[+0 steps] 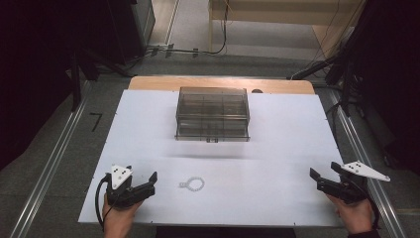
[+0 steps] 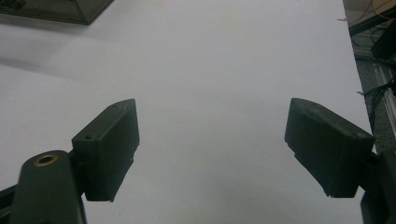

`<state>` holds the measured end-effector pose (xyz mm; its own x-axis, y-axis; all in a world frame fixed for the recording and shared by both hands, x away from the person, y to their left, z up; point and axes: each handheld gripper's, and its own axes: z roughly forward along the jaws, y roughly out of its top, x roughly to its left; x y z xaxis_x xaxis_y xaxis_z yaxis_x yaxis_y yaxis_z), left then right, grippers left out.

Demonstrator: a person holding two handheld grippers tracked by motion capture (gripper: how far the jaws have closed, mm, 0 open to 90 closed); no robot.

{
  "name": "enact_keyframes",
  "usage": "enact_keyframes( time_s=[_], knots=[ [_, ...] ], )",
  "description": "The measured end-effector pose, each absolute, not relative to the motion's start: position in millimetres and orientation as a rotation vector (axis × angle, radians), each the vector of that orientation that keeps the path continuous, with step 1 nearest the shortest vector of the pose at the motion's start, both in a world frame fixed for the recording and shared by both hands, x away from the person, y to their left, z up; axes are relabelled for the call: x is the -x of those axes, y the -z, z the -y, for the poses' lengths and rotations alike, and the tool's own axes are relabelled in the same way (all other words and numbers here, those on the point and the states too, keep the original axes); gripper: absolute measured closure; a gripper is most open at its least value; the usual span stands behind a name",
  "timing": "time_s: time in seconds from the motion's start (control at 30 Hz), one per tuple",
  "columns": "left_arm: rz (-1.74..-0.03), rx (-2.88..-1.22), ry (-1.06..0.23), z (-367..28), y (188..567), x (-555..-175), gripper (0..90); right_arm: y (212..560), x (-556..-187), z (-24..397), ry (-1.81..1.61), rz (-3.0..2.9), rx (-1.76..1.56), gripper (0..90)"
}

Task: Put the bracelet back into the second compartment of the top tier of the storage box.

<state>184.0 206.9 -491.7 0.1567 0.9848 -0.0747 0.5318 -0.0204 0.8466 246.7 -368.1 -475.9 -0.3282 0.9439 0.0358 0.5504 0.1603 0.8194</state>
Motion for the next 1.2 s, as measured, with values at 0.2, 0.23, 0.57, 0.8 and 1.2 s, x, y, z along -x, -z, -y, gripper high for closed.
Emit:
enact_keyframes(
  time_s=[0.2, 0.23, 0.57, 0.8, 1.2],
  knots=[
    [-1.467, -1.673, -0.723, -205, 493, -185, 14.1, 476, -246, 367, -1.041, -1.953, -1.404, 15.9],
    [-1.466, -1.679, -0.722, -205, 493, -186, 14.1, 476, -246, 367, -1.042, -1.954, -1.403, 15.9],
    [-1.452, -1.705, -0.715, -201, 494, -189, 14.1, 476, -246, 365, -1.040, -1.956, -1.402, 15.9],
    [-1.447, -1.719, -0.709, -199, 495, -191, 14.1, 476, -246, 365, -1.038, -1.959, -1.402, 15.9],
    [-1.421, -1.746, -0.682, -195, 496, -193, 14.1, 476, -247, 365, -1.037, -1.962, -1.403, 15.9]
  ],
)
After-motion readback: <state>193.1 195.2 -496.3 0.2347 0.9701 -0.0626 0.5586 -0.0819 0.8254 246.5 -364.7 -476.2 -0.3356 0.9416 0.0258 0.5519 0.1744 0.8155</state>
